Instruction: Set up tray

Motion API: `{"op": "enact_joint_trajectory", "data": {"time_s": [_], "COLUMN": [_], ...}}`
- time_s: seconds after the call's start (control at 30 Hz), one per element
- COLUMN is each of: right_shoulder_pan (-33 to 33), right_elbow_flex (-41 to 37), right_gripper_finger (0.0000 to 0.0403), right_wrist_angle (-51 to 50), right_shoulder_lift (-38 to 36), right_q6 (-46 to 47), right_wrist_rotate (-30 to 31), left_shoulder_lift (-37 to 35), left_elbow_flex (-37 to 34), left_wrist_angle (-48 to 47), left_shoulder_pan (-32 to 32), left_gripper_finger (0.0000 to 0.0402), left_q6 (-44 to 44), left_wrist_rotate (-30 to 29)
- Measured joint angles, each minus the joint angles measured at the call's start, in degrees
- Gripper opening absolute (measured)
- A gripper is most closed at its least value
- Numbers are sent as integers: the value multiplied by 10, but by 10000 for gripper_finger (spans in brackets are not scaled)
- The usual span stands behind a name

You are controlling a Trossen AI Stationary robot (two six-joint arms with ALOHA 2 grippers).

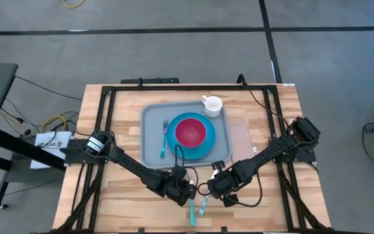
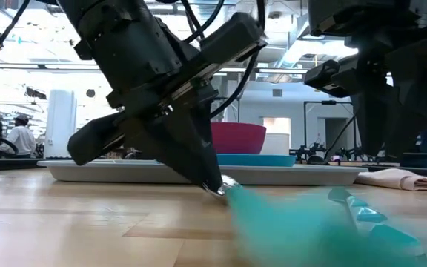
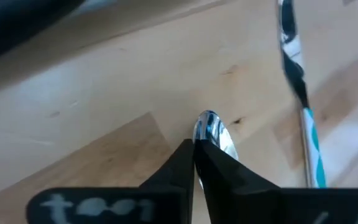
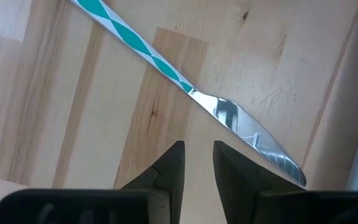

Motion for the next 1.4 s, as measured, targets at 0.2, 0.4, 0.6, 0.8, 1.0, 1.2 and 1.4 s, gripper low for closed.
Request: {"op": "enact_joint_trajectory", "data": {"time_s": [0.2,0.4,0.6,0.8,1.0,1.2,1.4], "right_shoulder_pan": [0,0,0,0,0,1,1], "right_elbow_flex": [0,0,0,0,0,0,0], "right_gripper_finger": [79,79,79,79,79,79,79], "right_wrist_angle": [-4,-7,-16,-16,-16,-16,-12], "right_shoulder_lift": [0,0,0,0,0,0,0], "right_q6": [-1,-1,-2,-2,-2,-2,-2], "right_wrist_rotate": [0,0,0,0,0,0,8], "left_shoulder_lift": [-17,-53,-92,-136,-199,-307,-455], "left_elbow_flex": [36,101,134,133,127,25,-188], "left_wrist_angle": [-38,-265,-495,-663,-689,-649,-369], "left_shoulder_pan": [-6,-23,-43,-38,-9,42,114], "left_gripper_finger": [0,0,0,0,0,0,0], "left_q6": [51,21,-60,-115,-66,-20,108], "left_wrist_rotate": [22,-26,-74,-129,-174,-175,-173]}}
